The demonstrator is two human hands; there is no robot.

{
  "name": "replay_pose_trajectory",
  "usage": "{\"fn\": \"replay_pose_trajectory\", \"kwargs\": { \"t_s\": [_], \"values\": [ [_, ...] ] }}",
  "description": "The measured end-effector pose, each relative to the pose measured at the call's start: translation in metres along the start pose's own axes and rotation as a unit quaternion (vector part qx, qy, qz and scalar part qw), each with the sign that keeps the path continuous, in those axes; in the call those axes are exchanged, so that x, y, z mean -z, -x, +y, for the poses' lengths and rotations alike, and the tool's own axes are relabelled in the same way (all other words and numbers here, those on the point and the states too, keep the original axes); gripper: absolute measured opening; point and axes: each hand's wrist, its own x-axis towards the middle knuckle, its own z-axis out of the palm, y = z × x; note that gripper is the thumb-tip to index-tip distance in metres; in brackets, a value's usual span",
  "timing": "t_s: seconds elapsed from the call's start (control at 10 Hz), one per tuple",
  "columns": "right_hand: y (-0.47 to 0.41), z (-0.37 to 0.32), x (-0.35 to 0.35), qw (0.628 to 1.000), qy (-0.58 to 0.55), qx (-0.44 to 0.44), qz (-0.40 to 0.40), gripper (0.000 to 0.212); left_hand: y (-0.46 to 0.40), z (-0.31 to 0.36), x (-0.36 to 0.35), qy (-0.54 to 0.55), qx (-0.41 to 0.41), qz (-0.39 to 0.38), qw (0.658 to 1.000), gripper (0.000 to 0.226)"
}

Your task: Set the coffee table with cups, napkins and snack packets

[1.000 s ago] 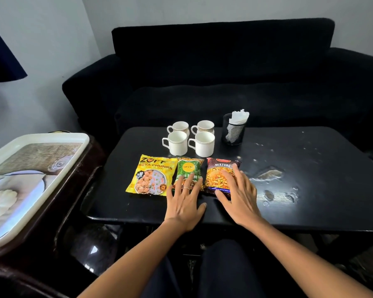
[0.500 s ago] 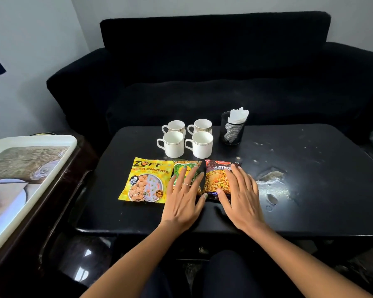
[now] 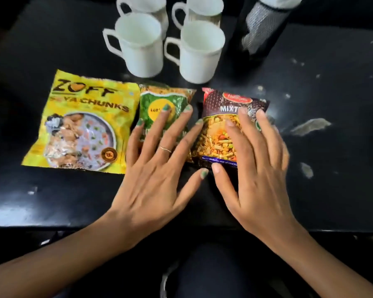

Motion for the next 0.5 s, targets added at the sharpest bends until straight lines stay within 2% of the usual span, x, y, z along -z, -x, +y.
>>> {"fn": "replay_pose_trajectory", "kwargs": {
  "t_s": [0.2, 0.3, 0.5],
  "values": [
    [0.000, -0.001, 0.007, 0.999, -0.023, -0.026, -0.027, 0.052, -0.001, 0.006, 0.008, -0.009, 0.028, -0.041, 0.999, 0.065],
    [-0.005, -0.007, 0.017, 0.996, -0.070, -0.051, -0.038, 0.054, -0.003, 0.010, 0.017, -0.025, 0.038, -0.062, 0.997, 0.063],
    [-0.024, -0.039, 0.053, 0.989, -0.055, -0.087, -0.105, 0.063, -0.017, 0.023, 0.066, -0.059, 0.044, -0.167, 0.983, 0.064]
  ]
}}
